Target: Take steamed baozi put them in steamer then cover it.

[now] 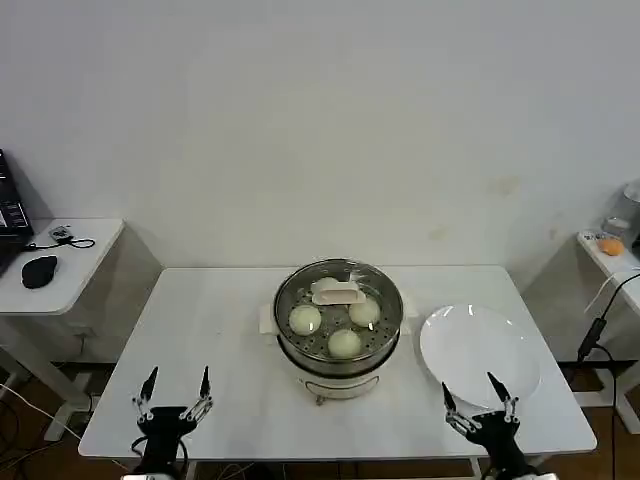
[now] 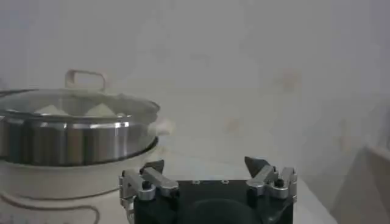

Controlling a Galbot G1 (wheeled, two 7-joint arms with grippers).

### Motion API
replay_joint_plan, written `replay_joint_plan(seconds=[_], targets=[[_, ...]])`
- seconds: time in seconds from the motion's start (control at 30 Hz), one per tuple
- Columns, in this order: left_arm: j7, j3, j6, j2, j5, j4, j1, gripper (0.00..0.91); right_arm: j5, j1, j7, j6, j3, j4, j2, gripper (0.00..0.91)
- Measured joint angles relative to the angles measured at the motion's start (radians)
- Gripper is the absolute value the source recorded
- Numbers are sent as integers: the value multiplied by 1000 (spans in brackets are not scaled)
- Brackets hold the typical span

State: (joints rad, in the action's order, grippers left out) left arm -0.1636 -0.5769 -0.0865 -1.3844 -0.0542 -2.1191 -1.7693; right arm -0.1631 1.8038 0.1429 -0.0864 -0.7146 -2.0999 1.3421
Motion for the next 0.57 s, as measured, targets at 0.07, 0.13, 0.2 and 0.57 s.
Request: replay_joint_plan(seconds=[0.07, 0.13, 0.2, 0.57], targets=[[-1, -7, -18, -3, -11, 11, -17, 907, 0, 7, 0, 5, 7, -5, 0, 907], [-2, -17, -39, -6, -17, 18, -32, 907, 2, 15, 1, 10, 15, -11, -2, 907], [-1, -26, -51, -8, -26, 21, -44, 907, 2, 20, -1, 14, 20, -16, -3, 907], [-1, -47, -84, -9, -35, 32, -72, 907, 2, 39, -17, 13, 45, -26, -7, 907]])
